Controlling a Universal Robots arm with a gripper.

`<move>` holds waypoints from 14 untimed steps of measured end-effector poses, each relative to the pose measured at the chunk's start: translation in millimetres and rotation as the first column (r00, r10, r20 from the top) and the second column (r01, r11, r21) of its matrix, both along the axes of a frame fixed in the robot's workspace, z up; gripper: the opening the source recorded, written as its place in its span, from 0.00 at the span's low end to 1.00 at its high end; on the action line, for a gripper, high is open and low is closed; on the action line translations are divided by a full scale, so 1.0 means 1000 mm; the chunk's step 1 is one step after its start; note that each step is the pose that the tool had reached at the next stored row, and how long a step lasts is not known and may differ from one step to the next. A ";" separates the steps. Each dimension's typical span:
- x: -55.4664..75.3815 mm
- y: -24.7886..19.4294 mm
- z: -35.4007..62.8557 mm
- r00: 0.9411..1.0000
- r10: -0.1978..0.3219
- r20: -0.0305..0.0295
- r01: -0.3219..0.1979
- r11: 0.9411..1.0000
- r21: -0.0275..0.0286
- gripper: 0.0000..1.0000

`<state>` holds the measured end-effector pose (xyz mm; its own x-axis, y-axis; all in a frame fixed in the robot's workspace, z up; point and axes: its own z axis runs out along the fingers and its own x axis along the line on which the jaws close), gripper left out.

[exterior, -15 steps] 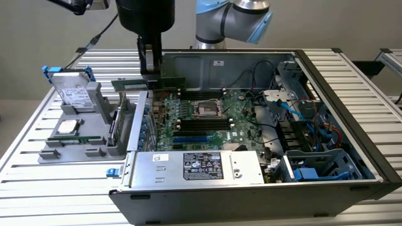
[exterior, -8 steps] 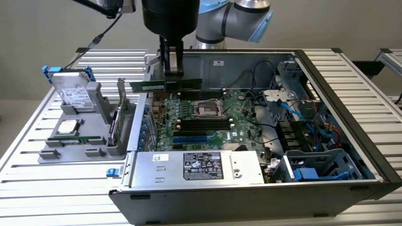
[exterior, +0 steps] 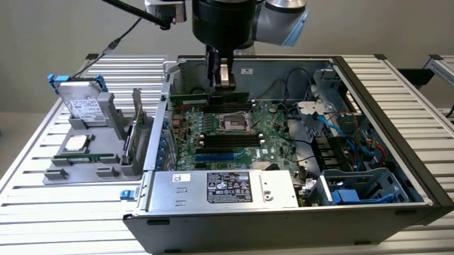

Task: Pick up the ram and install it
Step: 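Pick up the ram and move it above insertion slot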

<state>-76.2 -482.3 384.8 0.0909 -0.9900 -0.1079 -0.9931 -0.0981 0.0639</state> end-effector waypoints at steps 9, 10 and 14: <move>0.026 0.0083 -0.0162 1.000 -0.001 0.000 0.001 1.000 0.001 0.14; 0.028 0.0093 -0.0180 1.000 -0.002 0.000 0.002 1.000 0.001 0.14; 0.037 0.0135 -0.0253 1.000 -0.003 0.000 0.003 1.000 0.001 0.14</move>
